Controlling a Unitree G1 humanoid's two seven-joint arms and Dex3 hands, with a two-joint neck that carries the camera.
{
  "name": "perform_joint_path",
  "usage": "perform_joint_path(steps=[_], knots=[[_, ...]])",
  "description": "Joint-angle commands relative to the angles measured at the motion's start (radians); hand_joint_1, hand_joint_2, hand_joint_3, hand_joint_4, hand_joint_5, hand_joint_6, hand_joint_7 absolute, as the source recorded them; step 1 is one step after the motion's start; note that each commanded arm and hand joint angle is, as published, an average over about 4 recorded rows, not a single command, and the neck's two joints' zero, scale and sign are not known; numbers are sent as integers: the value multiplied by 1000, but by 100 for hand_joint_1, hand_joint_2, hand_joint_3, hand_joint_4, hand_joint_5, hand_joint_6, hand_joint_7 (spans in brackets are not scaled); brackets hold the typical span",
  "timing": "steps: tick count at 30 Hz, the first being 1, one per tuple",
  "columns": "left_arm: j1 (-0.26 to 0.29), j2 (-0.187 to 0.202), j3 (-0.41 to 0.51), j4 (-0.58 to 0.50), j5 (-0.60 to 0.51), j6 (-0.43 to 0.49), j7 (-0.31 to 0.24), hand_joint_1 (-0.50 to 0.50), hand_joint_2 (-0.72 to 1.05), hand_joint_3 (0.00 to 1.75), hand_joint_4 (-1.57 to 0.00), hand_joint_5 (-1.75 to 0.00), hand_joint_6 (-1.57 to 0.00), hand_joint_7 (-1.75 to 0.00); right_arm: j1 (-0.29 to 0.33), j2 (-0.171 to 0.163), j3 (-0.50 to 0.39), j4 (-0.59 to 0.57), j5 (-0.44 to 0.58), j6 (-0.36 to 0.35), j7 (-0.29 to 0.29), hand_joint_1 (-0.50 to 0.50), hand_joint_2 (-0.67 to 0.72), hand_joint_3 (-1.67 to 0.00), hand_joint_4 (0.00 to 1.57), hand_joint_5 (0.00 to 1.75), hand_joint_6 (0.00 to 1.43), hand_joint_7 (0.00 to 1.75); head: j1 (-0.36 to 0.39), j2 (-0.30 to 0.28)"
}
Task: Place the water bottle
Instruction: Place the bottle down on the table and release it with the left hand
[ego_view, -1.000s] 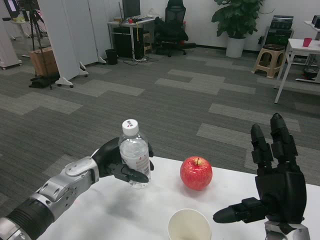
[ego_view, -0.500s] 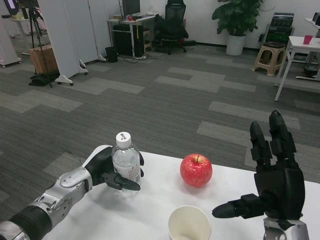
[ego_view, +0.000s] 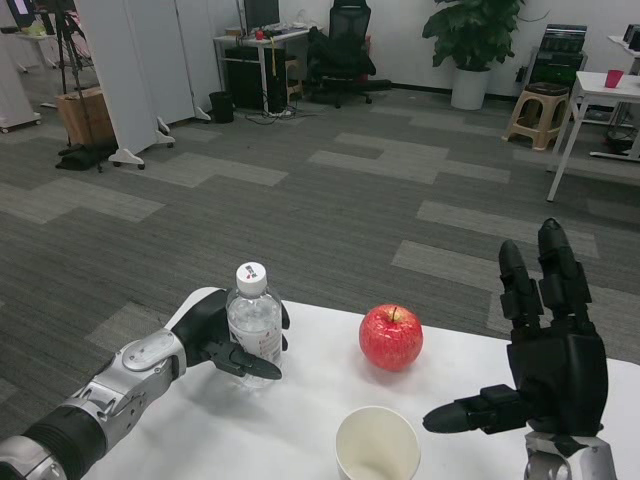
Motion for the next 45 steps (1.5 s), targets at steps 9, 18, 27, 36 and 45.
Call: perform_joint_path(steps=[9, 18, 27, 36, 45], knots=[[14, 6, -4, 40, 23, 13, -13, -48, 105, 7, 0, -100, -7, -49, -18, 0, 1, 8, 6, 5, 3, -46, 9, 0, 0, 0, 0, 0, 3, -6], [14, 5, 0, 43, 16, 13, -26, -50, 105, 9, 0, -51, 0, -28, -22, 0, 3, 9, 6, 8, 3, -46, 9, 0, 0, 0, 0, 0, 8, -8], [14, 3, 7, 43, -24, 12, -57, -50, 103, 7, 0, -54, 0, -26, -25, 0, 5, 12, 6, 16, 3, -46, 9, 0, 0, 0, 0, 0, 17, -17], [20, 2, 20, 9, -90, 13, -70, -50, 69, 9, 0, -74, 0, -19, -35, 0, 14, 15, 13, 19, 3, -46, 9, 0, 0, 0, 0, 0, 29, -18], [34, 2, 42, -63, -152, 13, -42, -48, -72, 9, 0, -8, 0, -2, -38, 0, 19, 17, 14, 18, 3, -46, 9, 0, 0, 0, 0, 0, 34, -11]])
